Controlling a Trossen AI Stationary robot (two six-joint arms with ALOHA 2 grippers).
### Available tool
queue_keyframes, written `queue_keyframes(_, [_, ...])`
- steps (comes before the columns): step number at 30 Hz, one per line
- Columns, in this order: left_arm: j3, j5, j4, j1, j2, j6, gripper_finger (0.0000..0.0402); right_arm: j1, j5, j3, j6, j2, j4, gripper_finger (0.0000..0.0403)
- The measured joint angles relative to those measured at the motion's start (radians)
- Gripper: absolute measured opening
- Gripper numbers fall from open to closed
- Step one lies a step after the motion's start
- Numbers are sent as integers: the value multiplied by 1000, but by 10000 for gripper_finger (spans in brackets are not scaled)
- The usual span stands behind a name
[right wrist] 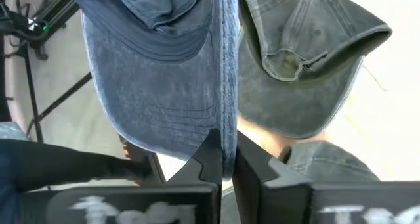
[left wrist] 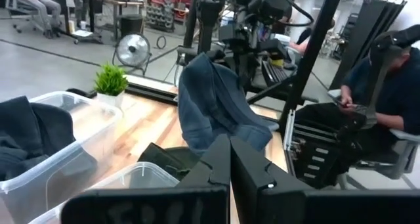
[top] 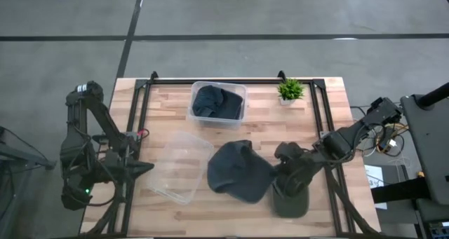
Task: Pick & Place hat
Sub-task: Put the blue cap into the top transparent bin
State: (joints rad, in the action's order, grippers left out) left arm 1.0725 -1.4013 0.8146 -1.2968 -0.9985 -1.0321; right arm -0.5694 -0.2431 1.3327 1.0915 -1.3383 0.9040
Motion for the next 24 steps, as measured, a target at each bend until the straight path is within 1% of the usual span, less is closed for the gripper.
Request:
queue_keyframes(10, [-2, -11, 0, 6, -2, -28, 3, 0, 1, -1, -18, -32, -4, 11])
queue_keyframes(14, [-16, -11, -2, 6, -2, -70, 3, 0, 3, -1, -21, -32, -12, 11])
queue_keyframes(19, [-50, -33, -11, 13, -2, -94, 3, 0, -3, -1, -29, -32, -52, 11])
queue_keyframes(24, [-72, -37, -14, 22, -2, -109, 3, 2, -42, -1, -60, -32, -133, 11])
